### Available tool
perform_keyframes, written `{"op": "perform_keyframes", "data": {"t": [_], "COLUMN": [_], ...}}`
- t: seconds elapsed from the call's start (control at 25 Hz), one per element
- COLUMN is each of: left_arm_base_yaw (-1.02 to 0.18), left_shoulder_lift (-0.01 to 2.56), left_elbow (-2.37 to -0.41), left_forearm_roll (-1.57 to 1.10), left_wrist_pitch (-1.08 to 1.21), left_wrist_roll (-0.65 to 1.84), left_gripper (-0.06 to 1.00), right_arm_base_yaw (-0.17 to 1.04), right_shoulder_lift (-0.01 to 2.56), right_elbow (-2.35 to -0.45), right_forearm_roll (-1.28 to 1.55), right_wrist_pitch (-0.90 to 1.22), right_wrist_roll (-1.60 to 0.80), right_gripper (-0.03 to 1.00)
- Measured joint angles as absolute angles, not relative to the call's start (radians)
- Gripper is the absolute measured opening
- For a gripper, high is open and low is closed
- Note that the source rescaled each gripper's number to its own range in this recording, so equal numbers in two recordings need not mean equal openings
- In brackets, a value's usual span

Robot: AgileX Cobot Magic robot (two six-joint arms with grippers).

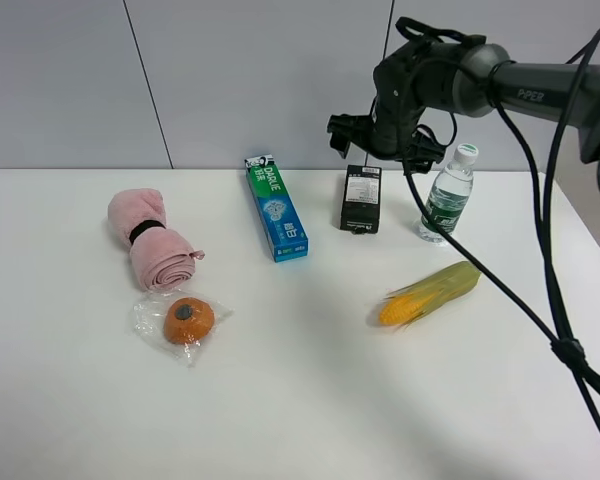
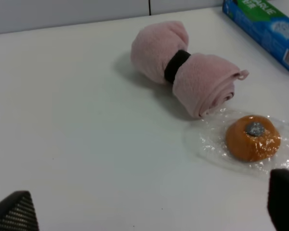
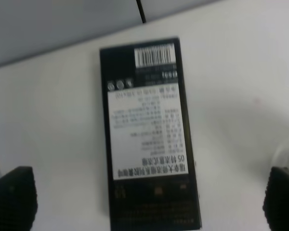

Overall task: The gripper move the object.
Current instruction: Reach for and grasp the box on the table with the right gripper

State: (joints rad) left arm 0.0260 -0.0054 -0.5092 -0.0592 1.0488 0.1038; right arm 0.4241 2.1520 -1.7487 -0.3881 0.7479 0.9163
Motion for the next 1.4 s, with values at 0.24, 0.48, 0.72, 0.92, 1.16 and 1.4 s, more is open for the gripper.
{"op": "perform_keyframes", "data": {"t": [0.24,0.48,0.72,0.92,1.16,1.4], "left_arm_base_yaw": [0.026,0.026,0.026,0.026,0.026,0.026], "left_shoulder_lift": [-0.005,-0.005,-0.005,-0.005,-0.005,-0.005], "left_elbow": [-0.509,-0.509,-0.509,-0.509,-0.509,-0.509], "left_forearm_roll": [-0.059,-0.059,-0.059,-0.059,-0.059,-0.059], "left_wrist_pitch": [1.049,1.049,1.049,1.049,1.049,1.049], "left_wrist_roll": [0.104,0.104,0.104,0.104,0.104,0.104], "left_gripper": [1.0,1.0,1.0,1.0,1.0,1.0], "right_arm_base_yaw": [0.424,0.424,0.424,0.424,0.424,0.422], "right_shoulder_lift": [2.196,2.239,2.277,2.298,2.337,2.347], "right_elbow": [-1.749,-1.749,-1.749,-1.749,-1.749,-1.749], "right_forearm_roll": [-0.39,-0.391,-0.393,-0.407,-0.409,-0.409], "right_wrist_pitch": [0.706,0.668,0.614,0.609,0.591,0.565], "right_wrist_roll": [0.867,0.846,0.867,0.877,0.877,0.877], "right_gripper": [0.8,0.8,0.8,0.8,0.8,0.8]}}
